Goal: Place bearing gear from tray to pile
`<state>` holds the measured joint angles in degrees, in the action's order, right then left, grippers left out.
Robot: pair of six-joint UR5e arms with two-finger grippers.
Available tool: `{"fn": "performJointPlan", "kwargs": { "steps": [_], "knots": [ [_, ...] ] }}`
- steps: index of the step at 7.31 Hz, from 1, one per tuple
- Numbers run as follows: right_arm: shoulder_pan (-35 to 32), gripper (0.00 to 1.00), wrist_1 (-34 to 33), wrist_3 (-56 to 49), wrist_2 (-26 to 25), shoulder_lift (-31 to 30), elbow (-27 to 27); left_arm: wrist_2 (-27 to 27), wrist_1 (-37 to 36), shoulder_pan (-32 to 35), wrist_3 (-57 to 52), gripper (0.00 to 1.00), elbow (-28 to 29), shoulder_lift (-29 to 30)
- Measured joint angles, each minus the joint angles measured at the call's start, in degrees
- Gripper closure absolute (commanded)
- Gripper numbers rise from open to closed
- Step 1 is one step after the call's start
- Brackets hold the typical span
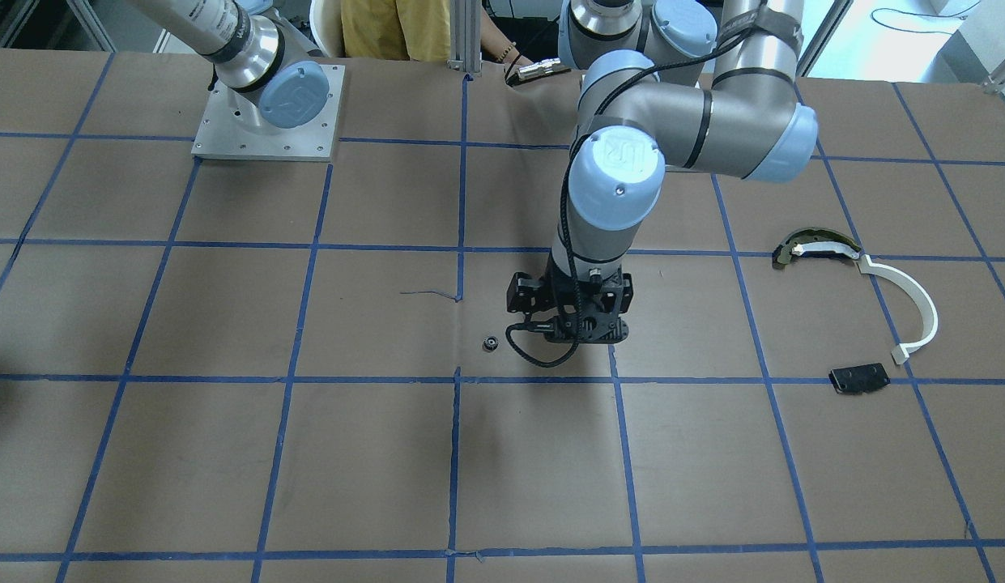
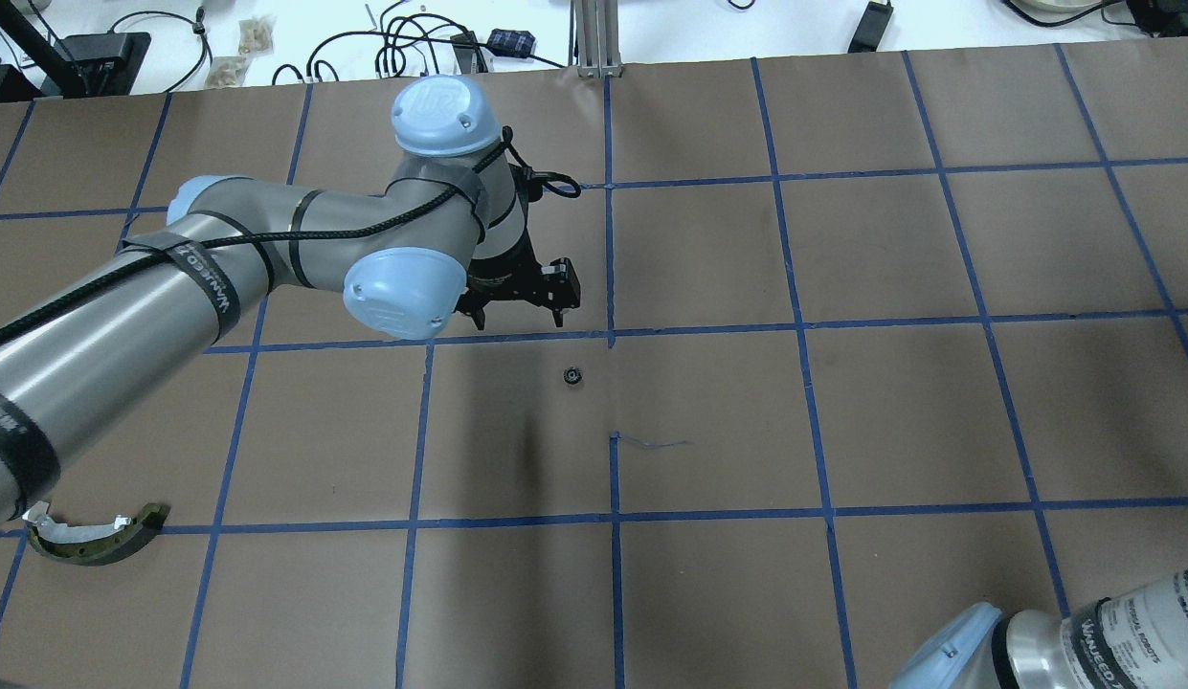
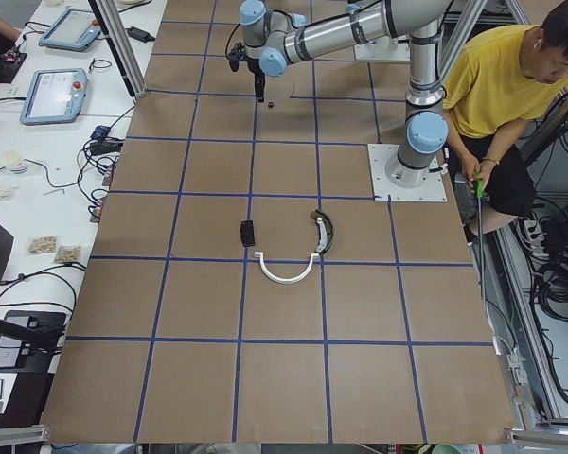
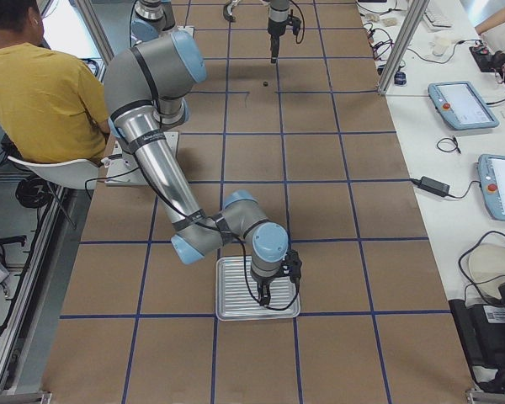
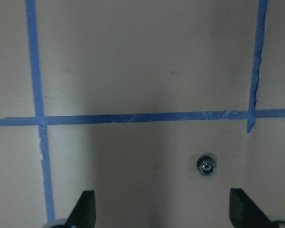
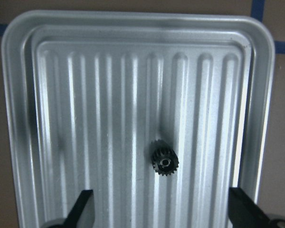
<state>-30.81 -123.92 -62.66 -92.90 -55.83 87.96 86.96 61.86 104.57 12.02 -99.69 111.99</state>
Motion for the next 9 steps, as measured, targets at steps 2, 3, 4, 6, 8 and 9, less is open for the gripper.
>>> {"fn": "performJointPlan", "kwargs": {
  "steps": [2, 3, 4, 6, 8, 9],
  "knots": [
    [0.48, 0.04, -0.6, 0.26, 0.76, 0.72, 0.8, 0.08, -2.06, 2.72, 0.13, 0.01, -0.05, 4.35],
    [0.47, 0.05, -1.84, 0.12, 1.6, 1.15, 0.98, 0.32, -2.34, 3.53, -0.04, 0.02, -0.05, 6.04],
    [0.47, 0.05, -4.19, -0.44, 2.74, 1.76, 1.03, 0.4, -2.63, 3.87, -0.2, 0.08, -0.01, 7.21],
    [0.49, 0.14, -6.47, -1.69, 3.62, 2.36, 1.09, 0.43, -3.25, 4.16, -0.04, 0.3, 0.01, 8.29],
    [0.49, 0.36, -6.38, -2.05, 3.72, 2.67, 1.14, 0.58, -3.25, 4.26, -0.14, 0.61, 0.02, 8.16],
    [0.49, 0.56, -6.39, -2.19, 3.66, 2.69, 1.15, 0.68, -3.21, 4.26, -0.13, 0.77, 0.02, 8.18]
  ]
}}
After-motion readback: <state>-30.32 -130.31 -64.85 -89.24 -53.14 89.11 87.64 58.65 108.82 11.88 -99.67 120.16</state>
